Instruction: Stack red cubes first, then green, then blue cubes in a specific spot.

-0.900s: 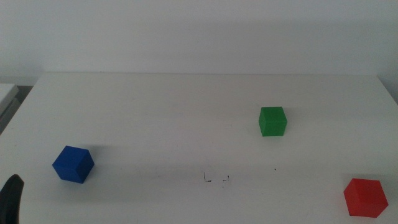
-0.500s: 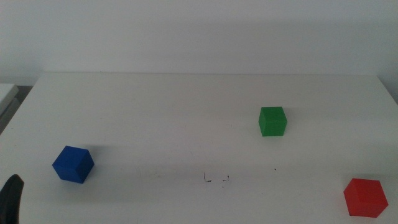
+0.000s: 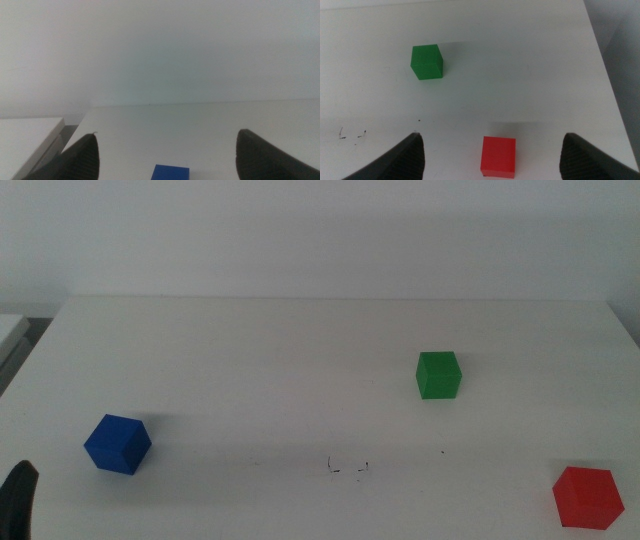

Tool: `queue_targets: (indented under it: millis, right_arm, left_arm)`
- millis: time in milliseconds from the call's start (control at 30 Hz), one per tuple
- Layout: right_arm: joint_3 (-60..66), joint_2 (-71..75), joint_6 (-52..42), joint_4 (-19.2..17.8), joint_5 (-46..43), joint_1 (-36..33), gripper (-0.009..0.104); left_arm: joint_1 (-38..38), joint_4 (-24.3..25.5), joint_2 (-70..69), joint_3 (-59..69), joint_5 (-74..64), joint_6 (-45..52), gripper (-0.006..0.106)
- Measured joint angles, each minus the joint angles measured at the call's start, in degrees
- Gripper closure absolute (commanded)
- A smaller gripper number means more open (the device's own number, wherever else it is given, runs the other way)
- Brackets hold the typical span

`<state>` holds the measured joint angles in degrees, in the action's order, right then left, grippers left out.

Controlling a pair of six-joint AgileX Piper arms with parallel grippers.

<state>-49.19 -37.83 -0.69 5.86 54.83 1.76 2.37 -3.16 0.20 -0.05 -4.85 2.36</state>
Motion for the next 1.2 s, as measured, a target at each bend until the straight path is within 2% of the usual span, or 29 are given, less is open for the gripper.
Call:
queue_targets:
  millis: [433, 700, 967, 1200]
  right_arm:
    - [-0.38, -1.08, -1.94, 1.23, 4.78, 0.0, 0.014]
    - [-4.89, -14.11, 1.41, -0.57, 14.33, 0.0, 0.014]
    - [-5.35, -29.11, 4.49, -1.13, 14.9, -0.66, 0.014]
    - [-5.35, -39.28, 5.9, -3.04, 10.19, -4.28, 0.014]
  left_arm:
    - [0.0, 0.0, 0.0, 0.0, 0.0, 0.0, 0.007]
    - [0.0, 0.0, 0.0, 0.0, 0.0, 0.0, 0.007]
    - [0.0, 0.0, 0.0, 0.0, 0.0, 0.0, 0.007]
    - [0.0, 0.0, 0.0, 0.0, 0.0, 0.0, 0.007]
